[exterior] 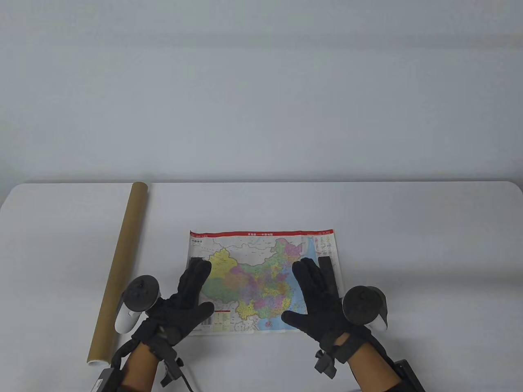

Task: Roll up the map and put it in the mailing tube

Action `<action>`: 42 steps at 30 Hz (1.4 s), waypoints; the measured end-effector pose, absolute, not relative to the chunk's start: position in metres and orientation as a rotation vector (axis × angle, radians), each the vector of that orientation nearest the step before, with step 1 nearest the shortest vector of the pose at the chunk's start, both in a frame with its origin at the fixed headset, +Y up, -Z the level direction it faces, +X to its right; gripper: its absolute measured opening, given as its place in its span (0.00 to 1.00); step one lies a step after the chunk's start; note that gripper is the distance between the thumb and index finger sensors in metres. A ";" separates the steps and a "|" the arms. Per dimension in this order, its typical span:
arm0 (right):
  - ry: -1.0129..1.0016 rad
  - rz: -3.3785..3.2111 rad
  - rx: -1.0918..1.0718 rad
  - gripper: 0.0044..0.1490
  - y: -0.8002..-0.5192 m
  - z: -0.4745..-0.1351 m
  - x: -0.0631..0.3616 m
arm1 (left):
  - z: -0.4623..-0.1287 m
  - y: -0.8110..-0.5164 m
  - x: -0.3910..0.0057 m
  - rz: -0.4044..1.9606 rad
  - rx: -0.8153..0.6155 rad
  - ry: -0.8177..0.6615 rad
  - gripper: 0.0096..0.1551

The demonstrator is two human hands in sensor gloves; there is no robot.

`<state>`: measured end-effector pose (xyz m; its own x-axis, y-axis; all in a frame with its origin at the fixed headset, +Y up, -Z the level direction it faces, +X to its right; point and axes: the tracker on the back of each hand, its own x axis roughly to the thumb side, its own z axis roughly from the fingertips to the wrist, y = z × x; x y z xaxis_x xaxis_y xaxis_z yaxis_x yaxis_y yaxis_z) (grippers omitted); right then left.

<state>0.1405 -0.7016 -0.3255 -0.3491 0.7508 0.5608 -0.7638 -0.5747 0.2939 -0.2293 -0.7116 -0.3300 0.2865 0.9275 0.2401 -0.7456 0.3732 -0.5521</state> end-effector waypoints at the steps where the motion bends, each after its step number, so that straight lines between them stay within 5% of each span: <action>1: -0.023 2.023 0.828 0.65 -0.702 -0.326 0.141 | -0.330 -0.712 -0.229 1.151 -0.364 -0.579 0.56; 16: -0.051 2.023 0.836 0.65 -0.699 -0.325 0.142 | -0.328 -0.704 -0.235 1.153 -0.304 -0.519 0.57; 19: -0.063 2.019 0.842 0.65 -0.697 -0.324 0.142 | -0.327 -0.692 -0.245 1.137 -0.179 -0.404 0.51; 24: -0.059 2.012 0.843 0.65 -0.697 -0.324 0.142 | -0.328 -0.659 -0.284 0.843 0.097 0.015 0.47; 30: -0.045 2.009 0.845 0.65 -0.698 -0.324 0.140 | -0.357 -0.669 -0.341 0.526 0.003 0.465 0.52; 42: -0.032 2.009 0.834 0.65 -0.699 -0.323 0.139 | -0.410 -0.733 -0.369 0.523 -0.280 0.711 0.56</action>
<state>0.1386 -0.6990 -0.3234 -0.3382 0.7507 0.5675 -0.7682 -0.5686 0.2944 -0.3688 -0.7330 -0.4102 0.6377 0.3589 -0.6816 -0.5440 0.8363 -0.0686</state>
